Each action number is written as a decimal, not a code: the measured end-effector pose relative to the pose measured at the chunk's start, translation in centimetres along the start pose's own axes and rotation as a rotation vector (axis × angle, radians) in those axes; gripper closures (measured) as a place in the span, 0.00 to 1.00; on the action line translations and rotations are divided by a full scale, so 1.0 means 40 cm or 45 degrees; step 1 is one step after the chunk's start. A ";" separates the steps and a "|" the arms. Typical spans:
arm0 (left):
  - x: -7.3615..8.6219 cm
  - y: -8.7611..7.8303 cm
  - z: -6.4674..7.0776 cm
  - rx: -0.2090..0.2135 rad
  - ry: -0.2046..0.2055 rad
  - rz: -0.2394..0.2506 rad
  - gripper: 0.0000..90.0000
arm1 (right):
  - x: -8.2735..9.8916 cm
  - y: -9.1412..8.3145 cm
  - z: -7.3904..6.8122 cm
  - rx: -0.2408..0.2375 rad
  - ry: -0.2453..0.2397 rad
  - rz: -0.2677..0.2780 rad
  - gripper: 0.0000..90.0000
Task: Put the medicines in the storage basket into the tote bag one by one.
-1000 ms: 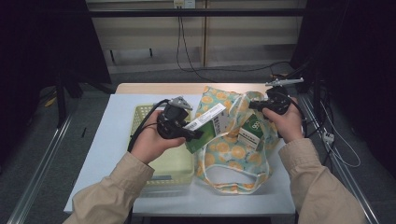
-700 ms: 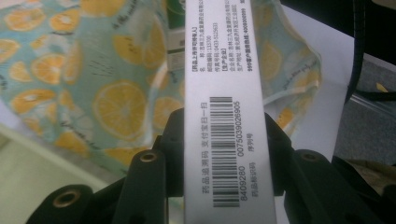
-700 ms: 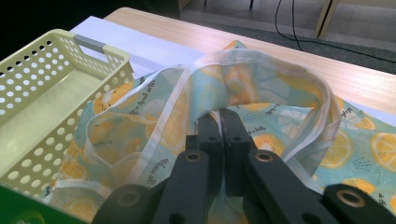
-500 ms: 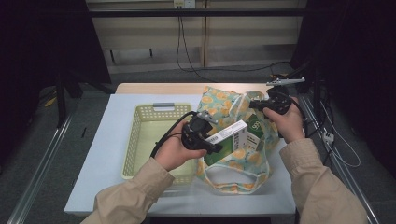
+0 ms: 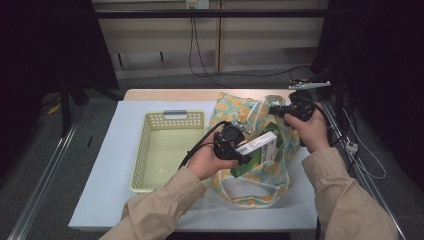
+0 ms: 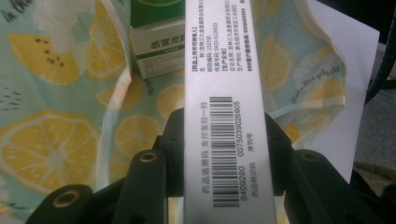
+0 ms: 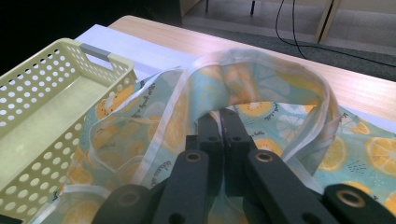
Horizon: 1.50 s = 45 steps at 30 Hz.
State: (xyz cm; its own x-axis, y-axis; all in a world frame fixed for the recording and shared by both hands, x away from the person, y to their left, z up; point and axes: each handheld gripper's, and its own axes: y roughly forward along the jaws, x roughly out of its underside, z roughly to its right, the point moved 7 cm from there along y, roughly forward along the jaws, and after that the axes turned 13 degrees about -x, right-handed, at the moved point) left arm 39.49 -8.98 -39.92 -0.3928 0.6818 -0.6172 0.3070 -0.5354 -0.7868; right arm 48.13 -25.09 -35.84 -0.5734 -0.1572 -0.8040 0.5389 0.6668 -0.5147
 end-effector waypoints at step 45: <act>-0.042 0.071 -0.139 -0.241 -0.323 0.056 0.69 | -0.001 -0.003 -0.014 -0.023 -0.011 -0.003 1.00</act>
State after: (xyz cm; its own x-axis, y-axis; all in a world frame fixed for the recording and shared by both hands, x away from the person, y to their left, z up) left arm 45.83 -8.87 -41.13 -0.5719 0.5011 -0.6494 0.4750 -0.4431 -0.7603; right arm 47.74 -24.75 -35.58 -0.5688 -0.1650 -0.8057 0.5265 0.6796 -0.5109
